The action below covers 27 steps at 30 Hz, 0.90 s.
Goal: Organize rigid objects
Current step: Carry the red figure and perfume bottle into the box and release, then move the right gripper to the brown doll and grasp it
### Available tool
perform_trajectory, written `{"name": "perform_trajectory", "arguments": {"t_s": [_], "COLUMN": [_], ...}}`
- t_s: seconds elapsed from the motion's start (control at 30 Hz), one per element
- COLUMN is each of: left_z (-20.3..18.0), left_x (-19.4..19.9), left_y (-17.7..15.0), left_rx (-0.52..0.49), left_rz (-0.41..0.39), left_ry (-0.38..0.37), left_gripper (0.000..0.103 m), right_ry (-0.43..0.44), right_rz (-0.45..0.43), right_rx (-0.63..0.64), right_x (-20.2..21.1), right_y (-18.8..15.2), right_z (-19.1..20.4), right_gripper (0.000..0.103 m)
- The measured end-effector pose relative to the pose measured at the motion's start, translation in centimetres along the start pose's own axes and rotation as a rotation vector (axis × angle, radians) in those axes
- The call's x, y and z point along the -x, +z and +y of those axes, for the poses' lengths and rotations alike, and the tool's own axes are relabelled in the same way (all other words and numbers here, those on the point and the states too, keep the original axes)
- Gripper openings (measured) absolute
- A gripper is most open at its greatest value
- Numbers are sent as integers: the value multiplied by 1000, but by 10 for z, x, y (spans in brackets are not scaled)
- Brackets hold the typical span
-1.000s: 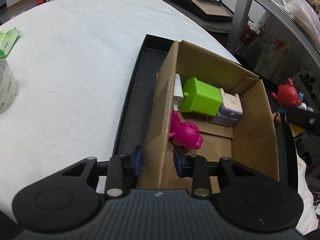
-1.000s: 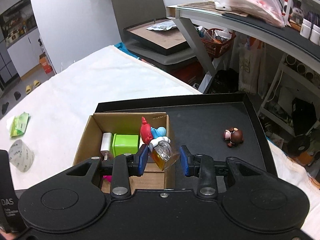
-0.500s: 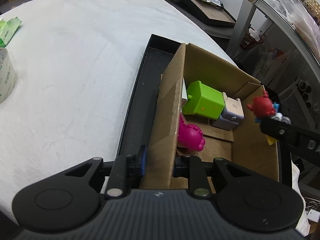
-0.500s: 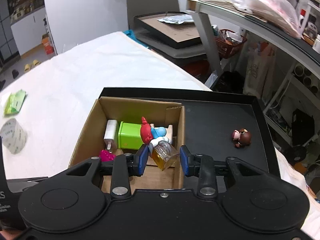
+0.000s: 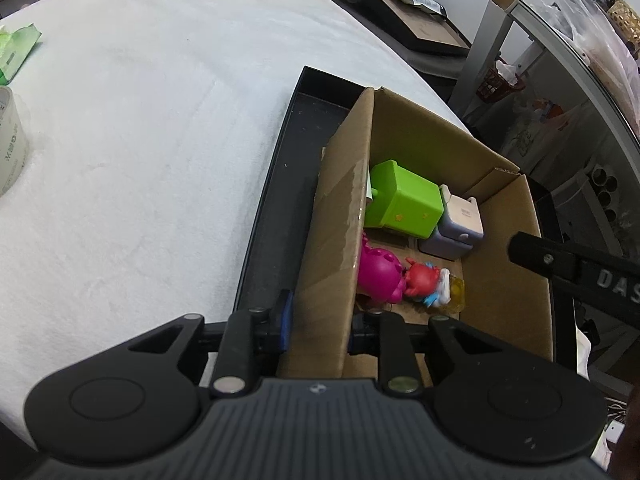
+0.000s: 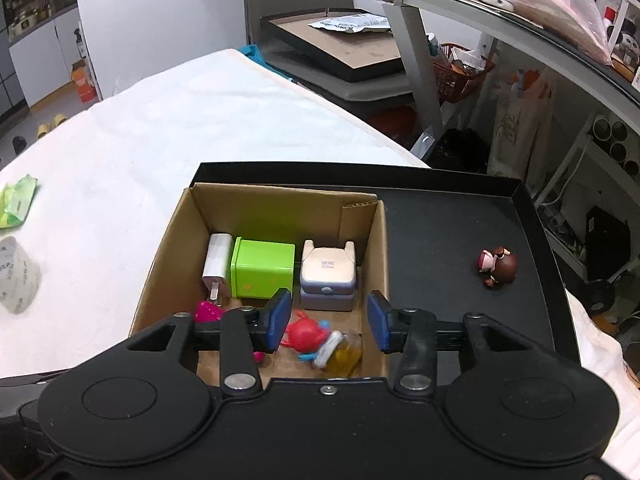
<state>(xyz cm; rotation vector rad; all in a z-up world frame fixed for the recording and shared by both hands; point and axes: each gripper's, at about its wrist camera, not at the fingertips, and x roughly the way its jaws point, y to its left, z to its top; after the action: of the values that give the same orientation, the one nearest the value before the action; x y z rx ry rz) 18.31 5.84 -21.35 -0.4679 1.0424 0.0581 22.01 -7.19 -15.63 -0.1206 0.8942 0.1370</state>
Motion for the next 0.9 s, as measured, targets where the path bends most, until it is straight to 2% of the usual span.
{"name": "perform_trajectory", "arguments": {"t_s": [0.4,0.57,0.73,0.9], "left_z": [-5,-9,-17,-24], "left_x": [1,1,1,2], "left_y": [-1,0,0,1], "left_rx": [-14,-24,-50,-69], "left_rz": [17,25,22,31], "left_ry": [26,61,115,162], "left_gripper": [23,23,23,25], "right_ry": [6,-11,-16,6], "right_rz": [-39,-66,-114,-115], "right_rx": [-31,-44,-67,-100], "right_x": [22,27,28,19], "right_y": [-3,-5,-14,-21], "right_z": [-23,-37,-52,-68], "right_gripper": [48,58,74,74]}}
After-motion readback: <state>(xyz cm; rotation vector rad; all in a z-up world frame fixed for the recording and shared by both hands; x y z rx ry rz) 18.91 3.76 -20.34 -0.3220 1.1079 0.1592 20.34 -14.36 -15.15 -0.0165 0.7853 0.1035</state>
